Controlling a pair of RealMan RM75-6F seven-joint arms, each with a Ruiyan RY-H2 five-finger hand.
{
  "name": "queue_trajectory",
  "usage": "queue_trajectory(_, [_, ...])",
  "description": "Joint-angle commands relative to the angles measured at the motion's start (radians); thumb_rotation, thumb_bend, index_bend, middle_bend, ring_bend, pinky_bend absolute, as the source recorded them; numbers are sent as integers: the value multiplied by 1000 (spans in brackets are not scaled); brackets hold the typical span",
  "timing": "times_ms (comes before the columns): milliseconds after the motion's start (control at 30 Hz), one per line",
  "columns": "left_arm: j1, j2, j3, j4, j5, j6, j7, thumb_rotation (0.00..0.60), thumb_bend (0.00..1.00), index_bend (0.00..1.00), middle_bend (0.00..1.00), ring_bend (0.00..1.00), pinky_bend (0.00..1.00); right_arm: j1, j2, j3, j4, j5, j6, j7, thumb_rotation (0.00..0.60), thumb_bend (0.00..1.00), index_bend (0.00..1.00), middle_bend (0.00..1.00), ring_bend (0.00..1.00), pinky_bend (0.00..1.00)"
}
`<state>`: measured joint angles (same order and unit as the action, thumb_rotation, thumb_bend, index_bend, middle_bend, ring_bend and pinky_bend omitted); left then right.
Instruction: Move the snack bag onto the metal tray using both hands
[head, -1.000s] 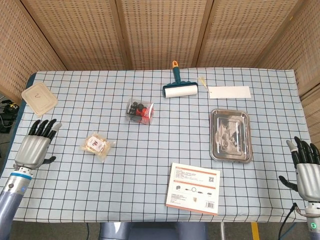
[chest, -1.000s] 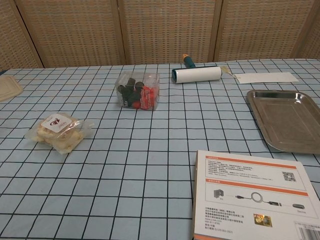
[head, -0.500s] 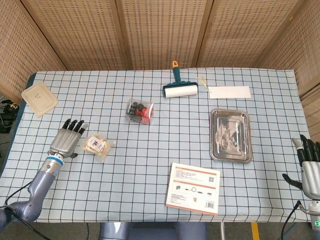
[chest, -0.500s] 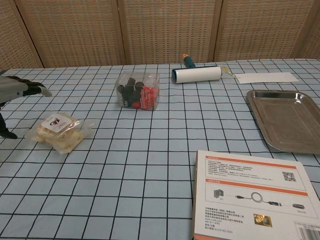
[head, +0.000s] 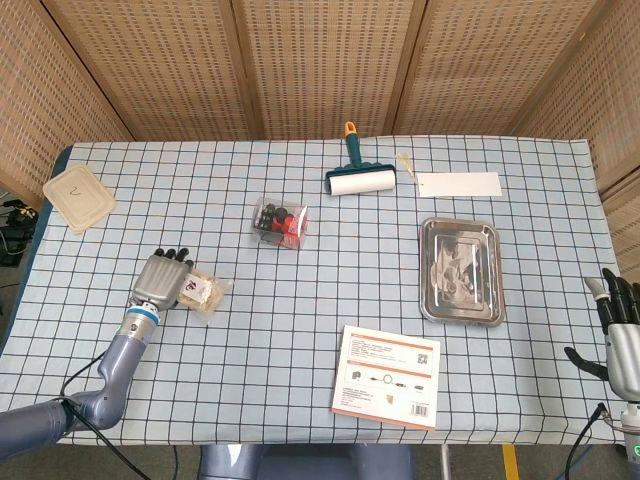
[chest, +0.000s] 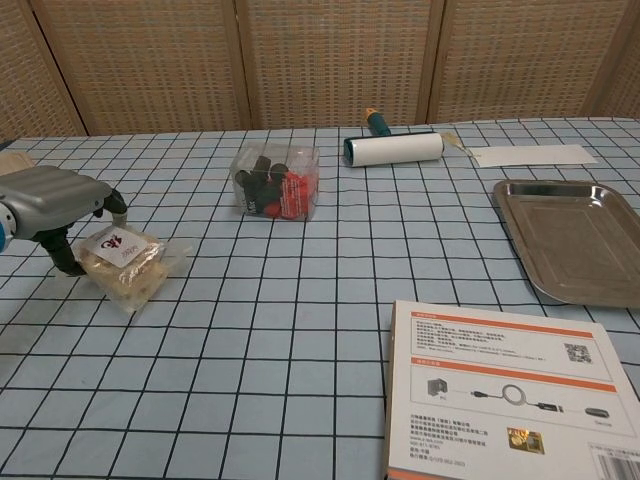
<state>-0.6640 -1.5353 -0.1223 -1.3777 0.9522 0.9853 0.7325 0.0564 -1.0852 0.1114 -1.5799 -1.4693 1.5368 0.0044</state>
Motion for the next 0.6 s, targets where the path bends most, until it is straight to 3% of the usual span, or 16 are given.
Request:
queue_trajectory(33, [7,-33,6,21,108,73,-76,600,424,668,397,418,415,-2,4,1,-2,0,2,7,600,87,137,0,0,0])
queue_trajectory(200, [-17,-12,-46,-85,186,122,-141,600,423,672,402,422,416,0,8,5,-1,8,-3,19,600,87,139,0,0,0])
queue_trajectory(333, [-75,-28,-86,-131,205,114,-95,600,419,665,402,422,416,2,11,12,3,20,-9,34,600,87,139,0,0,0])
queue_trajectory(533, [-211,-142,-175,-103,159,76,31,600,416,645,378,421,404,0,22,26,13,43,-13,69,600,87,140,0,0,0])
queue_trajectory(600, [-266,-202,-217,-67,122,59,55,600,410,607,319,387,373,-3,26,30,18,51,-11,84,600,87,140,0,0,0])
